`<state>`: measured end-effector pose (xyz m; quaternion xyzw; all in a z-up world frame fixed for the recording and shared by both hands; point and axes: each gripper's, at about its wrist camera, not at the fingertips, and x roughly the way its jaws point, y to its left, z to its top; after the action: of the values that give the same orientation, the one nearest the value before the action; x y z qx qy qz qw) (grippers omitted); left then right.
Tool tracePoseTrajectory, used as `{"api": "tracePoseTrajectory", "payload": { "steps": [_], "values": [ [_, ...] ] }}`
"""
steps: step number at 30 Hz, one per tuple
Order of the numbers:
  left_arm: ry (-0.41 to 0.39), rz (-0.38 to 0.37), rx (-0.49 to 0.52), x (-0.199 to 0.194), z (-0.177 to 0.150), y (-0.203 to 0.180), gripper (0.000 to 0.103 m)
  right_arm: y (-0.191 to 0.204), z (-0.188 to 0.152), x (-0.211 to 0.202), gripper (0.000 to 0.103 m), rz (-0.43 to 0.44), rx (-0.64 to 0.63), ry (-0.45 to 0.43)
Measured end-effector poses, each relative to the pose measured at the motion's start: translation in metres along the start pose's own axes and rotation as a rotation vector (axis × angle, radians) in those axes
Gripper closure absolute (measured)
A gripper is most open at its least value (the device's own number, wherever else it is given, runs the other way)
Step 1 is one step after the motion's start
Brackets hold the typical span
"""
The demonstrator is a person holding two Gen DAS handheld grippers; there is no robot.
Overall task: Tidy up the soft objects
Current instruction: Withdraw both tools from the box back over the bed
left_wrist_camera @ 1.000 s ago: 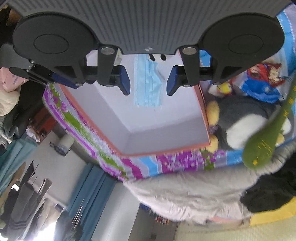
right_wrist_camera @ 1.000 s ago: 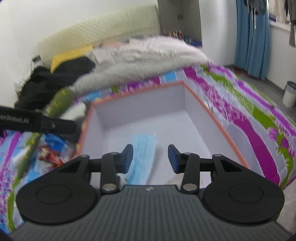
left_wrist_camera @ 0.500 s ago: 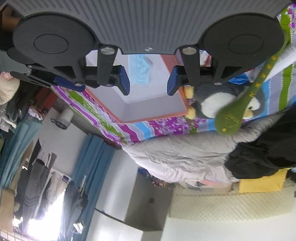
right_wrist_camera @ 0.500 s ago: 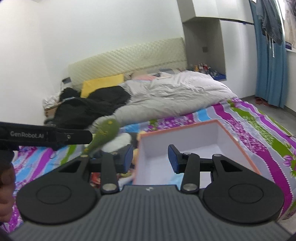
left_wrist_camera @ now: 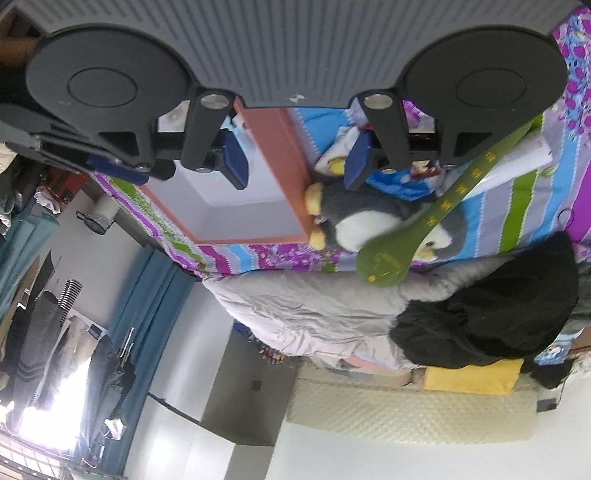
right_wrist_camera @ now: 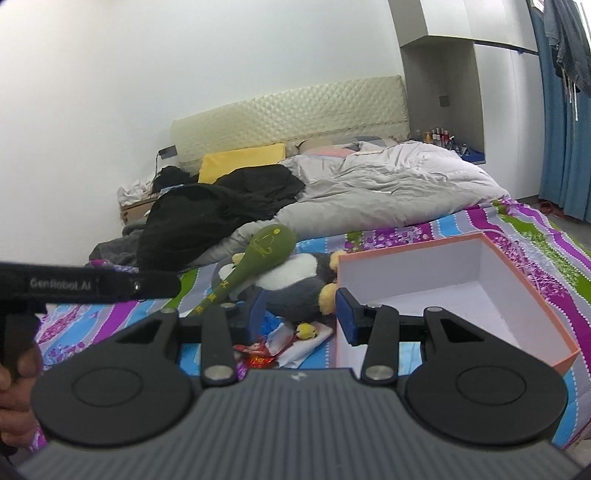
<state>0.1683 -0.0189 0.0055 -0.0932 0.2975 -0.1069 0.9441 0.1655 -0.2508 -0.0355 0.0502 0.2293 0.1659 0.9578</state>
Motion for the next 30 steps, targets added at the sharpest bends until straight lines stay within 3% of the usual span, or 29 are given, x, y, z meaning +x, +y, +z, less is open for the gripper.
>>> {"api": "tracePoseTrajectory", "payload": {
  "steps": [2, 5, 7, 13, 30],
  "values": [
    [0.009, 0.015, -0.009, -0.004, -0.008, 0.009, 0.025, 0.006, -0.004, 0.003, 0.058, 0.005, -0.001, 0.009],
    [0.027, 0.046, -0.038, -0.006, -0.017, 0.024, 0.024, 0.015, -0.012, 0.005, 0.058, 0.013, -0.005, 0.022],
    [0.042, 0.064, -0.05, -0.008, -0.024, 0.034, 0.015, 0.021, -0.018, 0.007, 0.058, 0.02, -0.003, 0.04],
    [0.061, 0.087, -0.066, -0.011, -0.042, 0.055, 0.009, 0.034, -0.036, 0.009, 0.058, 0.017, -0.009, 0.081],
    [0.133, 0.186, -0.148, -0.01, -0.102, 0.106, 0.008, 0.071, -0.082, 0.035, 0.058, 0.05, -0.059, 0.217]
  ]
}}
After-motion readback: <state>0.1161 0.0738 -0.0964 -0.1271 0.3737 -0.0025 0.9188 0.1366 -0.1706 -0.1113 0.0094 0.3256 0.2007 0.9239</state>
